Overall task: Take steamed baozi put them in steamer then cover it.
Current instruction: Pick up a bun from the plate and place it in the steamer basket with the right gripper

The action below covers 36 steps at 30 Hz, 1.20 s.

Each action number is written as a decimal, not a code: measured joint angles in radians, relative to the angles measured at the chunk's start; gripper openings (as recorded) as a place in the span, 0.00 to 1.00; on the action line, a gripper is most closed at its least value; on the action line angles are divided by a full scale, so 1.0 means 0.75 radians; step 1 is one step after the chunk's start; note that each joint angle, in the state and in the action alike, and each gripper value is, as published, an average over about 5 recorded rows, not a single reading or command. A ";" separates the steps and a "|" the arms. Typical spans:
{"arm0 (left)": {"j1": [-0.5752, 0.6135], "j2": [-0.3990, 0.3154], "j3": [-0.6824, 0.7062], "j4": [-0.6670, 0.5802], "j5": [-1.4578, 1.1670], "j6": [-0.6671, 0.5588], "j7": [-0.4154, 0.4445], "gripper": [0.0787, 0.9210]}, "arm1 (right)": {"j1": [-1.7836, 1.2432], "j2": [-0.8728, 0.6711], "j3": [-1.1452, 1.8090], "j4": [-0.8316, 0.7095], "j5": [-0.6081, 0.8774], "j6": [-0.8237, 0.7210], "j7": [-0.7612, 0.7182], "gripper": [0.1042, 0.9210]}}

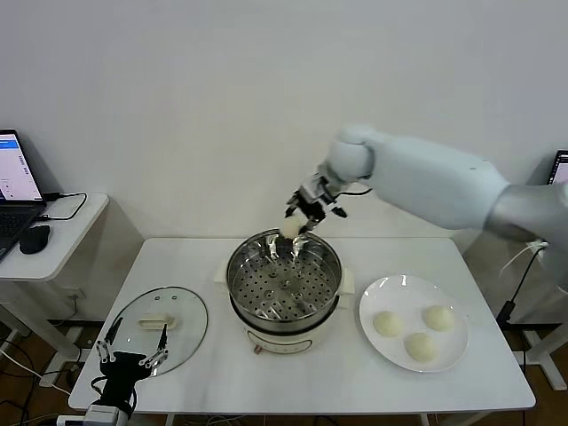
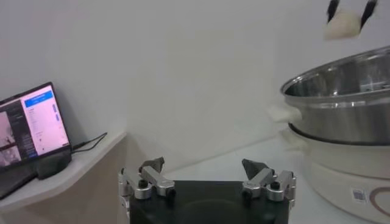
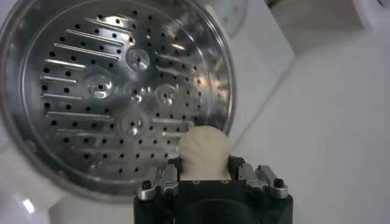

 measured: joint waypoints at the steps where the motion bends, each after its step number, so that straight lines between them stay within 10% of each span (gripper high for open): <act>1: 0.000 -0.002 0.000 0.002 0.000 -0.001 0.000 0.88 | -0.006 0.012 -0.009 -0.011 -0.021 0.024 0.002 0.48; 21: -0.013 -0.011 -0.004 0.014 -0.004 -0.007 -0.001 0.88 | -0.147 0.156 -0.027 -0.183 -0.381 0.357 0.101 0.52; 36: 0.001 -0.021 -0.007 -0.009 -0.005 -0.009 -0.002 0.88 | -0.064 0.093 -0.057 -0.096 -0.278 0.285 0.086 0.88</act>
